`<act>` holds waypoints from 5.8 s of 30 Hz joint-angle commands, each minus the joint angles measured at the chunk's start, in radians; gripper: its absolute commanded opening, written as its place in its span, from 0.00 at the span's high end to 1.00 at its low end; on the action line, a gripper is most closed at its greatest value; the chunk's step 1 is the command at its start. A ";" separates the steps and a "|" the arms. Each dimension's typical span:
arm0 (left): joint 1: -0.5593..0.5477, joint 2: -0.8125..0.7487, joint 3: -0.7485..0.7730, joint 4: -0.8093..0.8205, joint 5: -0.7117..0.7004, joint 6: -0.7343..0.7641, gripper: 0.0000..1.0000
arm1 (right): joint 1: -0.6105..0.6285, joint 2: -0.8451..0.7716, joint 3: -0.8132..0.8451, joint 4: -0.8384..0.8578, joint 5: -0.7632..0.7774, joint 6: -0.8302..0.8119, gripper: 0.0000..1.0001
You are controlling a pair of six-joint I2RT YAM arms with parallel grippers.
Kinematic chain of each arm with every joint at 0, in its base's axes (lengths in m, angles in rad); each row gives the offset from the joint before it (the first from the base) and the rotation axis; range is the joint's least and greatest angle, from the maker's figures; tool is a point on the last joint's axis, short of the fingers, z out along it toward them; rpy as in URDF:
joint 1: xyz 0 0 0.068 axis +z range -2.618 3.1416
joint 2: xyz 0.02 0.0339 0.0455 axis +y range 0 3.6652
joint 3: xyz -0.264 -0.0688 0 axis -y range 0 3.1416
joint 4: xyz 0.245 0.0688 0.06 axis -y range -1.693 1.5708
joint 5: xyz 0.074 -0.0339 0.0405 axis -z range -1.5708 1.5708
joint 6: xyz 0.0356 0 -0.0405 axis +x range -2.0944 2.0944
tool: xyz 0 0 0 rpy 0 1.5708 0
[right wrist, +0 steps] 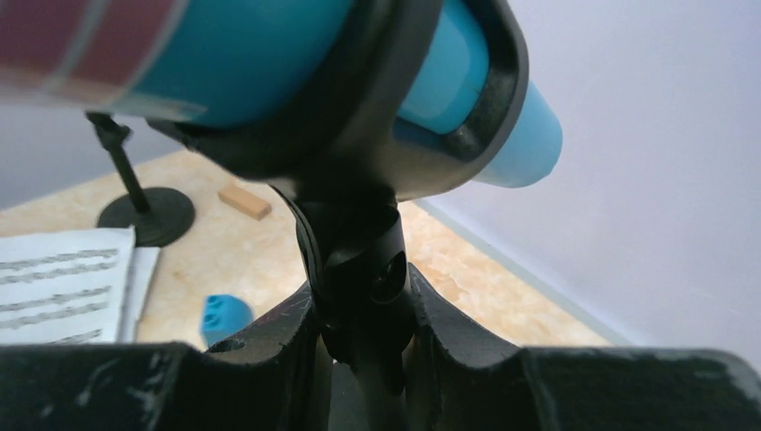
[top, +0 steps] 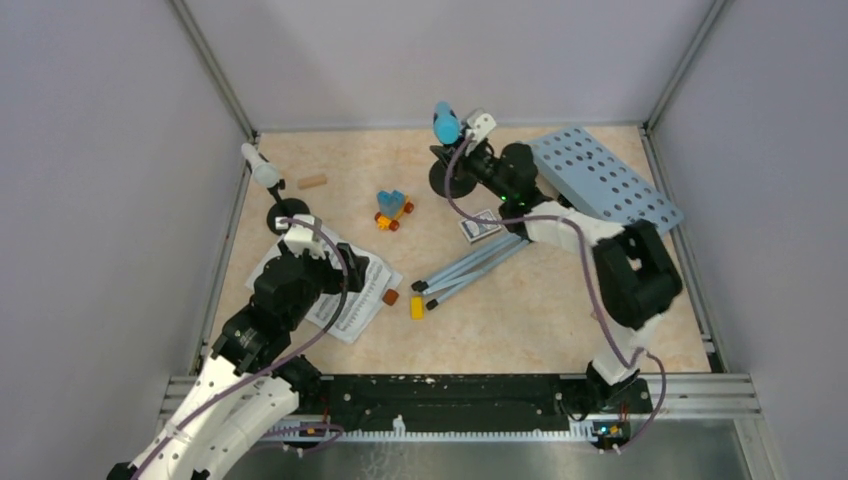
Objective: Pack up the instrument practice props
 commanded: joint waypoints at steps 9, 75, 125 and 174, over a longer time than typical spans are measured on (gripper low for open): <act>-0.001 -0.012 0.000 0.031 -0.019 -0.014 0.01 | 0.230 -1.045 -0.752 -0.148 0.351 -0.113 1.00; 0.000 -0.092 -0.060 0.136 0.164 0.040 0.01 | 0.342 -1.512 -1.046 -0.766 0.408 0.200 0.26; -0.337 0.177 -0.456 0.943 0.305 -0.081 0.01 | 0.342 -1.291 -0.844 -0.493 -0.061 -0.724 0.34; -0.651 1.148 -0.214 1.757 0.023 0.196 0.58 | 0.343 -1.333 -0.789 -0.475 0.100 -0.265 1.00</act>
